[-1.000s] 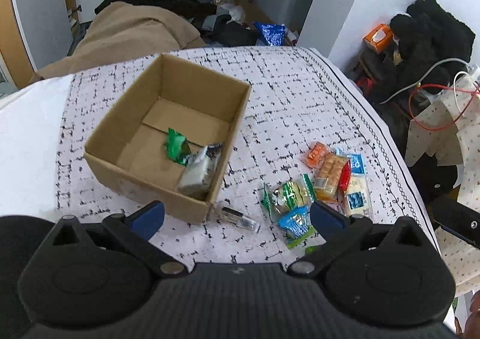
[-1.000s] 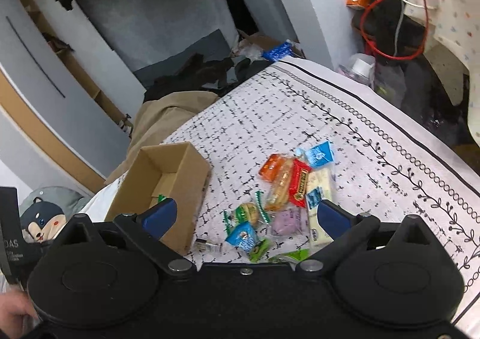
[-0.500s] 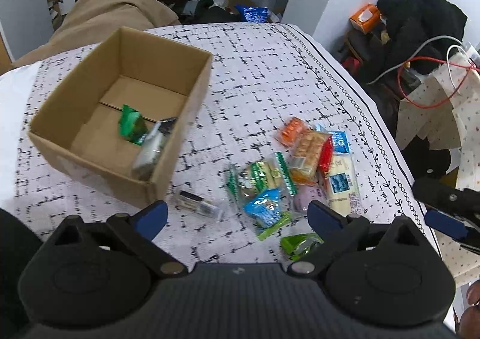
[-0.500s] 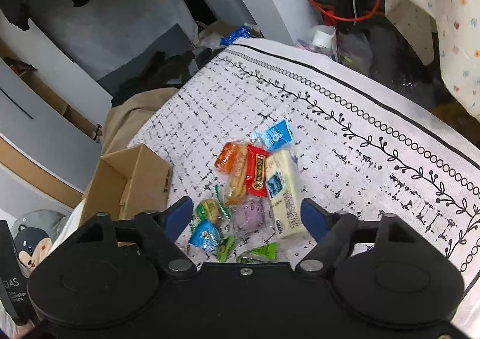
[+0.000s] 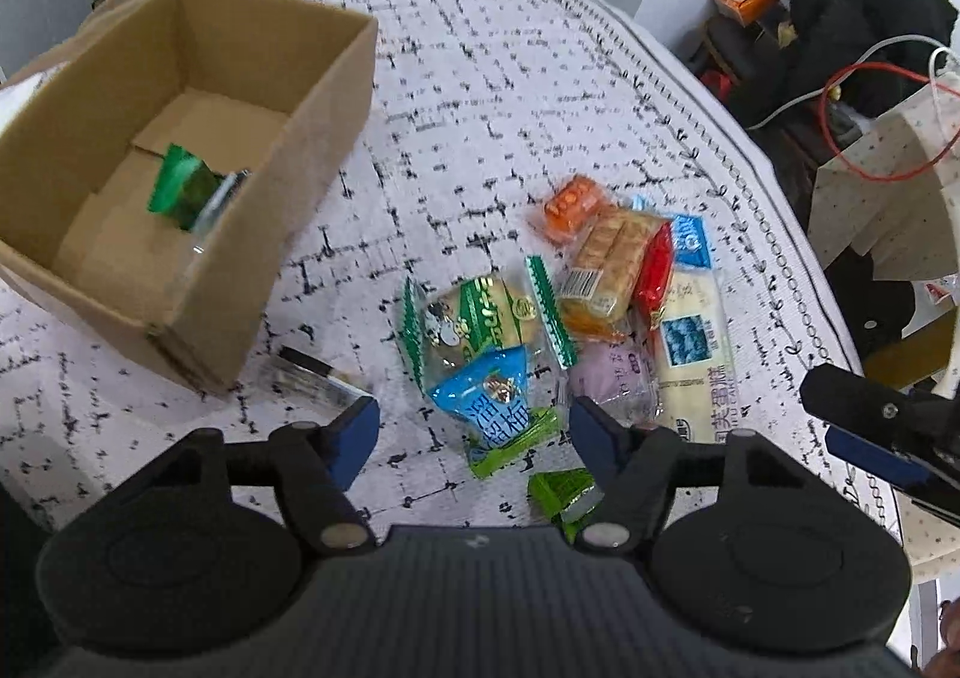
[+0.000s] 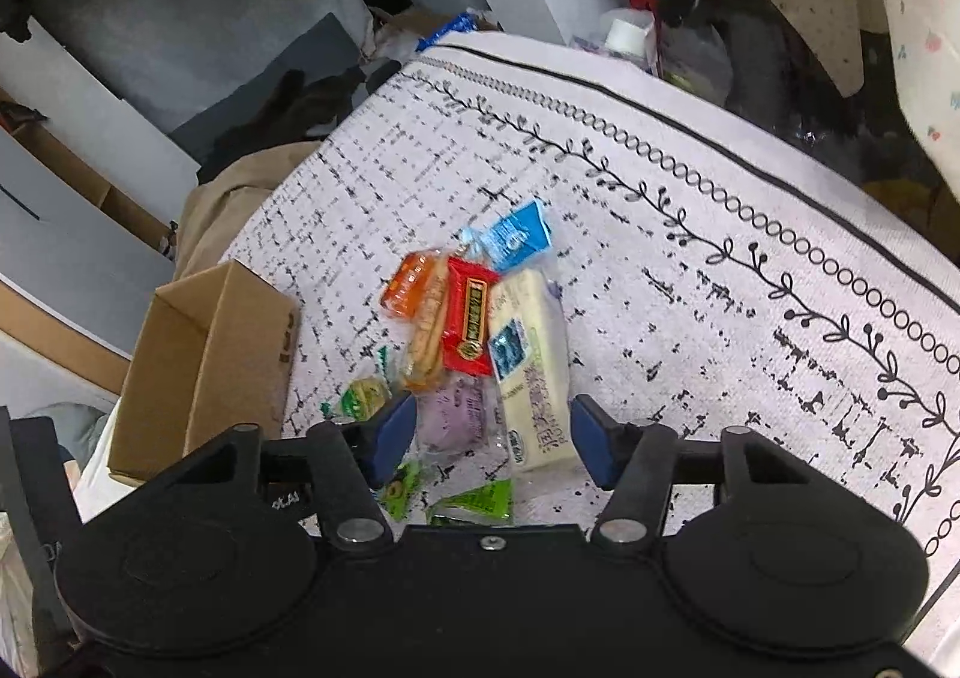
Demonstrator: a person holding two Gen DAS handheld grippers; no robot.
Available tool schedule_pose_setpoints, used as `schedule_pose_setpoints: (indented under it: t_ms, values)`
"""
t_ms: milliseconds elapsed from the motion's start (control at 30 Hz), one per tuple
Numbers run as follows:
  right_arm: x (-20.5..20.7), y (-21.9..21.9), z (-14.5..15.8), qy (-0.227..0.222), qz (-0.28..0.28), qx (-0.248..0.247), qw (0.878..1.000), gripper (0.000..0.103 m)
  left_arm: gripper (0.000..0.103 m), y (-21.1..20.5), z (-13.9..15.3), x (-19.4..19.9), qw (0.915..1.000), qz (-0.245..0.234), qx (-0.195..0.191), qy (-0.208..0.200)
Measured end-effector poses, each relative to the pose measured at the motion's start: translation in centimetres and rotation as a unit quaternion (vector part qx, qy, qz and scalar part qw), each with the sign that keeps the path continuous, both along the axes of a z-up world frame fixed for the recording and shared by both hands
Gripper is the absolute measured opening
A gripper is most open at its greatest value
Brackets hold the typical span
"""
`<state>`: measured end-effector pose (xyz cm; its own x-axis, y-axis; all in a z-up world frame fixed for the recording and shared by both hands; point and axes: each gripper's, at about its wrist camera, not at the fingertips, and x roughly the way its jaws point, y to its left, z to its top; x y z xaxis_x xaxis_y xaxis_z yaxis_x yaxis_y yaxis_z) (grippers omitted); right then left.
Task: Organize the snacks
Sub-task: 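Grasp the cream cake bar with the right tool while the left tool grasps a blue packet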
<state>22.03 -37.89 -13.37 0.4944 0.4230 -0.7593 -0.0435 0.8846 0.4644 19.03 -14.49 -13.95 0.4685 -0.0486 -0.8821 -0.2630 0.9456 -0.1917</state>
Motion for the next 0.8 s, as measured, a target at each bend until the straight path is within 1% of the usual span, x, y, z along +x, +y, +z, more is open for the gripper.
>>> schedule_pose_setpoints:
  t_ms: [100,267,367,433,467,500,667,767,800]
  values:
    - [0.4,-0.1,-0.6,0.005,0.002,0.0,1.0,0.054,0.064,-0.3,-0.9,0.6,1.0,0.004,0.0,0.008]
    - [1.6,0.5,-2.2,0.025,0.016,-0.009,1.0,0.054,0.063,-0.6,-2.3,1.6,0.9997,0.011,0.005,0.02]
    - [2.4,0.8,-3.0,0.034,0.021,-0.018,0.999,0.054,0.052,-0.7,-2.9,2.2,0.9995,0.015,0.004,0.029]
    - [3.0,1.0,-3.6,0.039,0.023,-0.024,0.999,0.054,0.042,-0.8,-3.3,2.4,0.9993,0.017,0.001,0.033]
    - [3.3,1.1,-3.8,0.042,0.023,-0.026,0.999,0.054,0.039,-0.9,-3.5,2.5,0.9993,0.018,0.0,0.034]
    - [3.5,1.2,-4.1,0.045,0.024,-0.027,0.998,0.054,0.032,-0.9,-3.6,2.6,0.9992,0.018,-0.003,0.034]
    - [4.3,1.7,-5.0,0.051,0.025,-0.035,0.998,0.054,0.032,-1.3,-3.5,2.9,0.9991,0.021,0.006,0.036]
    - [4.5,2.0,-5.4,0.052,0.03,-0.042,0.997,0.054,0.031,-1.3,-3.3,3.0,0.9992,0.019,0.005,0.034]
    - [4.6,2.1,-5.6,0.052,0.032,-0.044,0.997,0.049,0.031,-1.4,-3.3,3.0,0.9993,0.018,0.006,0.033]
